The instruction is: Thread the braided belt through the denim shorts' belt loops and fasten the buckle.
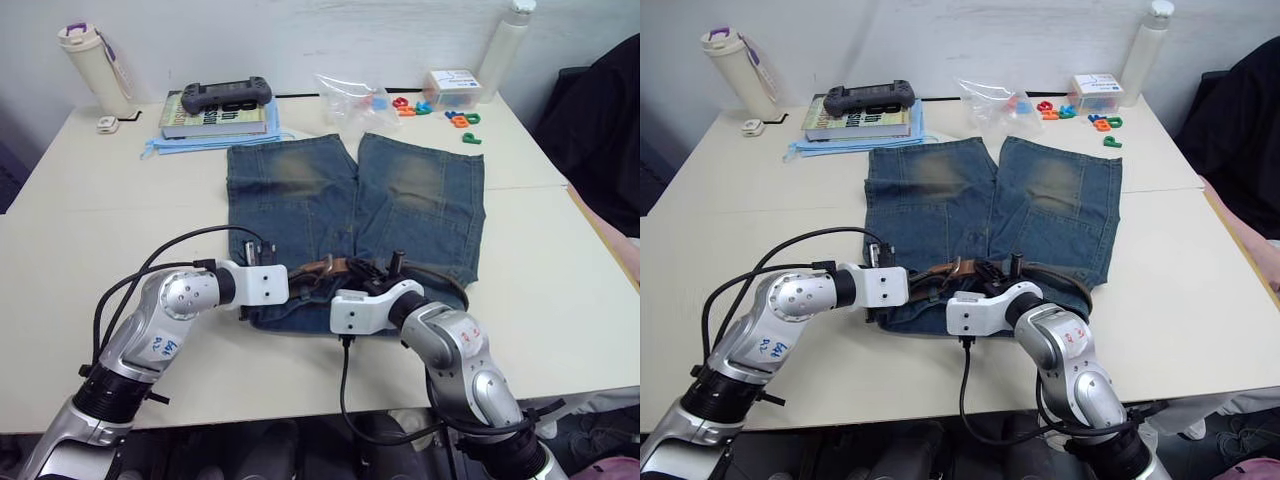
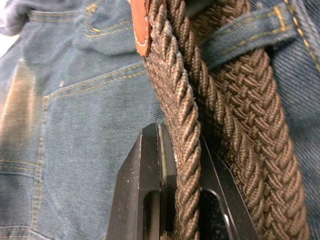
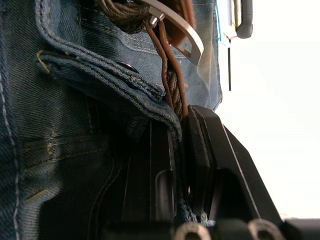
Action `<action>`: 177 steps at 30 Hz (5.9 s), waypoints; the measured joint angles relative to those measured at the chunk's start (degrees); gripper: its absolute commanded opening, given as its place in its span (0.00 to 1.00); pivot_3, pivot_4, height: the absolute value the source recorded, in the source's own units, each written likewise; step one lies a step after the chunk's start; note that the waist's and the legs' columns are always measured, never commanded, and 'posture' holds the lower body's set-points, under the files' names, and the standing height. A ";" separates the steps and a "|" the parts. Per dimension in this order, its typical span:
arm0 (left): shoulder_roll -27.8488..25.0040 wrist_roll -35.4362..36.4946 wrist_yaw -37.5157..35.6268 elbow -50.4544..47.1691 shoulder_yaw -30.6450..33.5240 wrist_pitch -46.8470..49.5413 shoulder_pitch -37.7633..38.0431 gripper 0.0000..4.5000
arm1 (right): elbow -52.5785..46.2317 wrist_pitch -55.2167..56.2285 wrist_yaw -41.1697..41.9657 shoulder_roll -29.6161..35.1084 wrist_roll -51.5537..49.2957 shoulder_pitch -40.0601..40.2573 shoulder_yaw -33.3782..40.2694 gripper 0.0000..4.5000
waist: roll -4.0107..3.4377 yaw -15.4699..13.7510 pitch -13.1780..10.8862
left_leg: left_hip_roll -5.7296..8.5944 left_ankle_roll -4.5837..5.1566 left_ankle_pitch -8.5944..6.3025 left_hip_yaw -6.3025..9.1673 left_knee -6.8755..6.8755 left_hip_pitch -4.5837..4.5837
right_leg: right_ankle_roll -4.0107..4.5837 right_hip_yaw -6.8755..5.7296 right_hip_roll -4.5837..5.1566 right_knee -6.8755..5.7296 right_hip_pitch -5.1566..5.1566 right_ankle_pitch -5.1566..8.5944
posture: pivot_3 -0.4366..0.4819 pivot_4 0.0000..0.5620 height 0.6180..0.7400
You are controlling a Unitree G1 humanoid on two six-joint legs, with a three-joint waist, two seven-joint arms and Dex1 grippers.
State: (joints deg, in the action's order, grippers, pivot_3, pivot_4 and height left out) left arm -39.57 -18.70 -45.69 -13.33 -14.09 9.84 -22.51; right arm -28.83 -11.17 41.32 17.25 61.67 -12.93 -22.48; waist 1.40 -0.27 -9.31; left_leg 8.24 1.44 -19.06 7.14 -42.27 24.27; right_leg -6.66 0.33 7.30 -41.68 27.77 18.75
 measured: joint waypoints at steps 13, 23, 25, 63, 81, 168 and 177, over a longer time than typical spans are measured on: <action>-1.65 -5.46 -0.49 1.08 -2.45 -1.15 -3.51 0.00 | 0.02 -0.11 0.10 -0.07 -0.05 -0.27 0.03 0.00 | 0.01 0.20 0.00 | 0.00 0.00 0.00 0.00 -0.01 0.02 | 0.01 0.00 0.01 -0.04 0.02 0.01 | 0.48 0.27 0.34; 2.42 -7.59 -0.12 4.41 -3.90 -1.15 -5.98 0.00 | 0.15 -0.31 0.21 -0.03 0.38 -0.27 0.73 0.00 | 0.01 -0.22 0.00 | 0.02 0.00 0.00 0.02 -0.08 0.05 | 0.01 -0.02 0.01 -0.06 0.01 0.01 | 0.48 0.27 0.34; 3.38 -7.78 -0.07 4.84 -3.91 -0.82 -6.25 0.00 | 0.16 -0.36 0.22 -0.03 0.54 -0.27 0.92 0.00 | 0.01 -0.22 0.00 | 0.01 0.00 0.00 0.01 -0.08 0.05 | 0.01 -0.01 0.01 -0.06 0.02 0.01 | 0.48 0.27 0.34; 5.78 -4.09 4.97 -1.56 4.60 3.82 0.68 0.00 | 2.15 0.03 -0.32 -0.67 -0.77 -1.95 0.01 0.00 | 0.01 0.34 -0.01 | 0.00 -0.04 -0.01 0.01 -0.09 0.06 | 0.01 0.01 -0.01 -0.13 0.08 0.02 | 0.48 0.27 0.34; 2.38 -5.30 5.92 -1.61 2.52 -1.47 0.37 0.00 | 2.34 0.05 0.34 -0.56 -1.47 -3.57 -0.94 0.00 | 0.01 0.34 -0.01 | 0.00 -0.05 -0.01 0.01 -0.09 0.06 | 0.04 0.00 -0.01 -0.15 0.09 0.03 | 0.48 0.27 0.34; 21.63 7.11 4.62 5.40 -7.20 6.07 -1.65 0.00 | -13.73 -6.26 16.28 11.55 -14.27 0.73 6.62 0.00 | 0.00 -1.88 0.00 | 0.01 0.09 -0.13 0.17 -0.21 0.05 | -0.04 -0.18 0.07 0.29 -0.25 0.05 | 0.48 0.27 0.34; 20.94 8.79 5.10 5.74 -4.65 3.62 -1.39 0.77 | -13.71 -7.88 15.63 10.16 -13.18 1.66 6.56 0.00 | 0.00 -2.10 -0.01 | 0.01 0.09 -0.13 0.17 -0.20 0.06 | -0.04 -0.17 0.07 0.28 -0.22 0.05 | 0.48 0.27 0.34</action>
State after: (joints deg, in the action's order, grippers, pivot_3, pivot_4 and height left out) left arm -18.64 -9.91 -40.59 -7.58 -18.74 13.46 -23.90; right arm -42.54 -19.04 56.95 27.40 48.48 -11.27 -15.93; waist 1.40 -2.36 -9.32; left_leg 8.26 1.53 -19.19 7.31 -42.48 24.33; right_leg -6.70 0.16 7.37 -41.40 27.55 18.81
